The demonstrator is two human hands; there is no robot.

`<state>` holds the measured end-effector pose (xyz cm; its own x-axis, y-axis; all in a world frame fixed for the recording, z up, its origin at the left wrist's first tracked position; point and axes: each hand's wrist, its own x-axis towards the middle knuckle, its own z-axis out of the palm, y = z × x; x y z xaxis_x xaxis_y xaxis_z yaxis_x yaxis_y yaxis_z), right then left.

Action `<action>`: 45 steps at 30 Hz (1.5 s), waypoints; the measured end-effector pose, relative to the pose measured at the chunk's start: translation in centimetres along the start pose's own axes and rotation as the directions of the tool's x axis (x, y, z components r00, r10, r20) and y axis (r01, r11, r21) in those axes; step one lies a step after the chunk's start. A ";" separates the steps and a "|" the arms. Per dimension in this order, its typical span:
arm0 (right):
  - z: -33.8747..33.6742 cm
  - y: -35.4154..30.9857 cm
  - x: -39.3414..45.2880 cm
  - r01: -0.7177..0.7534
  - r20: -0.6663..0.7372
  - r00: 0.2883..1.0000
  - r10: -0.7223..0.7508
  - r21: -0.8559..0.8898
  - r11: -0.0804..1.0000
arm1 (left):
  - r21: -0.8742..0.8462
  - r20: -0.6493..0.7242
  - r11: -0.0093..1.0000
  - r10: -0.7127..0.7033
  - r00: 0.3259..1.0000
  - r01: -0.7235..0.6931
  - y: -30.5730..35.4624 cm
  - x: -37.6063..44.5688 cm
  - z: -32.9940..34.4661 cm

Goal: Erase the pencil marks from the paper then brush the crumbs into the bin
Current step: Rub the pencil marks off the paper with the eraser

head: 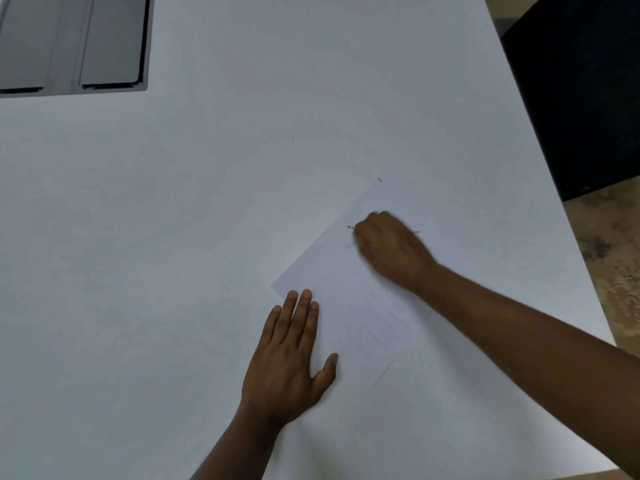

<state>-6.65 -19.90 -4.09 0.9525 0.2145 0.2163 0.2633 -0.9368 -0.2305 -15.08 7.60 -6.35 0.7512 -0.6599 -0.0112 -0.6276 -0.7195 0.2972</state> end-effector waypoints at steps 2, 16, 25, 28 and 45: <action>-1.3 3.1 0.5 -0.117 -0.070 0.991 0.110 -0.111 0.987 | -0.001 0.002 1.000 0.002 1.000 -0.002 0.0 0.0 0.0; -0.7 -0.7 5.2 -0.352 0.141 0.931 0.335 0.113 0.929 | -0.006 -0.016 1.000 0.015 1.000 -0.015 -0.1 0.0 0.1; -3.8 7.9 4.7 -0.656 0.055 0.755 0.654 0.083 0.750 | -0.010 -0.024 1.000 0.022 0.999 -0.022 -0.2 0.1 0.1; -4.8 6.6 3.1 -0.630 -0.010 0.758 0.652 0.249 0.736 | 0.001 -0.017 1.000 0.024 1.000 -0.024 -0.3 0.1 0.1; -2.8 -8.8 -6.0 -0.706 0.200 0.529 0.824 0.643 0.297 | -0.125 -0.061 0.992 0.025 0.998 -0.032 -0.5 0.4 -0.8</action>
<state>-15.09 -13.71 -0.71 0.7519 -0.6035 -0.2655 -0.4959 -0.2524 -0.8309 -14.30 7.86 -5.69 0.7466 -0.6630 0.0548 -0.6211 -0.6652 0.4143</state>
